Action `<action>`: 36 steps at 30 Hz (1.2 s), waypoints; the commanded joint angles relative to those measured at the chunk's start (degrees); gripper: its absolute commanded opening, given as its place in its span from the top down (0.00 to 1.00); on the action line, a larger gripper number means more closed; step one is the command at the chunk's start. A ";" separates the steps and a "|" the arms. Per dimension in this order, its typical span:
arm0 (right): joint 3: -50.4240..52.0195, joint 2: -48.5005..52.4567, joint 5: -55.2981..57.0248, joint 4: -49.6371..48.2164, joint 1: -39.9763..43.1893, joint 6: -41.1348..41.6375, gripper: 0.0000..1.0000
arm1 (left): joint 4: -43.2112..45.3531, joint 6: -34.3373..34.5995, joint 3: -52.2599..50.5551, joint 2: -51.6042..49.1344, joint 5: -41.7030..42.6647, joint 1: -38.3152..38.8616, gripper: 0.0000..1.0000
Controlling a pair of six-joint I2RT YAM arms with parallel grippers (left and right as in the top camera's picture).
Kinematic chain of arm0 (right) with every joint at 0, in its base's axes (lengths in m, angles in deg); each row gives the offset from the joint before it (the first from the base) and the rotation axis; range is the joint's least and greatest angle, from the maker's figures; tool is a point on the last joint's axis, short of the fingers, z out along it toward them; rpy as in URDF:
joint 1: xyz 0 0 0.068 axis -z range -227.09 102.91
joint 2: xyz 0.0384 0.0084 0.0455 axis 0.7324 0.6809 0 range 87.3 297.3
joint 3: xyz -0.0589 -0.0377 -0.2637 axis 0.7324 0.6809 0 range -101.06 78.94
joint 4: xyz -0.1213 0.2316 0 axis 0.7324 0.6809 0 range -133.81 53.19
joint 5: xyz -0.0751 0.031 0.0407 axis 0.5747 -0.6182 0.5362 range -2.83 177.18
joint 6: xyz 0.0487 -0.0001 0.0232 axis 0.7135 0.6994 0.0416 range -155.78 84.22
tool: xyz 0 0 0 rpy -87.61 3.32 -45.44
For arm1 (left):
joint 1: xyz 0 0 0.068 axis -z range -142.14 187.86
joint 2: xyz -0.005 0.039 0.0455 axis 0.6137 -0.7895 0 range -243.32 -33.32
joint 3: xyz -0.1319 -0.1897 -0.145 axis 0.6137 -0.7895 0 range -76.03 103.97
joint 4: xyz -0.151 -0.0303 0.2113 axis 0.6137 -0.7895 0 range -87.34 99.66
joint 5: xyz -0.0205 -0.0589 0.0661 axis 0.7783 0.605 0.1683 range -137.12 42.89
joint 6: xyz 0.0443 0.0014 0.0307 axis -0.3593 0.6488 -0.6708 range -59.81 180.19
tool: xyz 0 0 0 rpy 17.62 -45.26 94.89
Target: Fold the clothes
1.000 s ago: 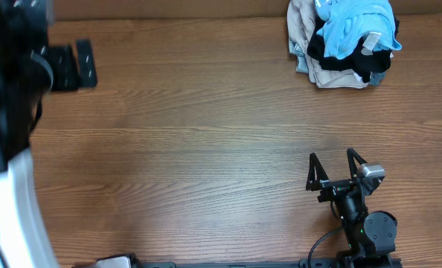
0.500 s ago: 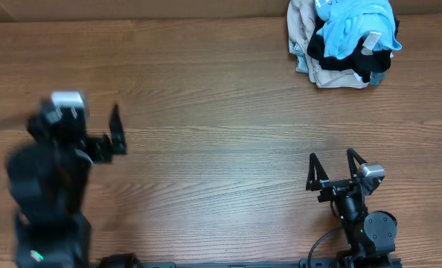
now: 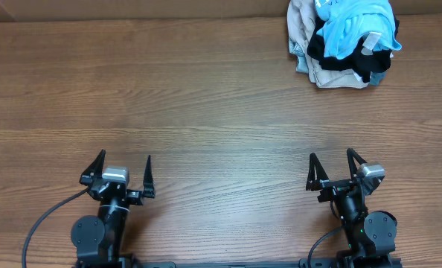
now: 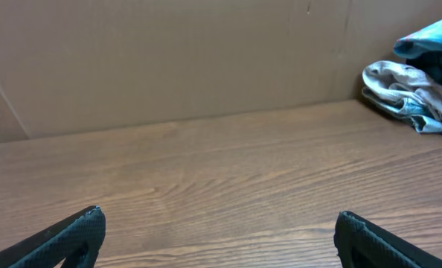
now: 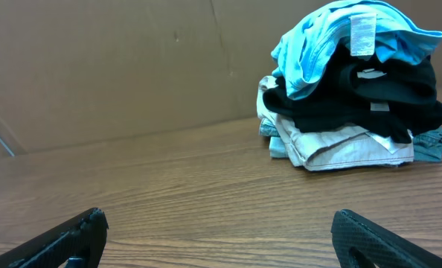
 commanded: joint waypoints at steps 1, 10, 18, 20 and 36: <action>0.59 -0.52 0.37 -0.46 -0.07 0.02 0.00 | 0.72 0.74 -3.32 3.93 -1.27 0.11 0.00; 0.59 -0.52 0.37 -0.46 -0.07 0.00 0.00 | 1.95 0.98 -5.79 4.13 -3.48 0.13 0.00; 0.59 -0.52 0.37 -0.46 -0.07 0.02 0.00 | 1.92 0.98 -5.79 4.07 -3.61 0.13 0.00; 0.59 -0.52 0.37 -0.46 -0.07 0.02 0.00 | 1.92 0.98 -5.79 4.07 -3.61 0.13 0.00; 0.59 -0.52 0.37 -0.46 -0.07 0.02 0.00 | 1.92 0.98 -5.79 4.07 -3.61 0.13 0.00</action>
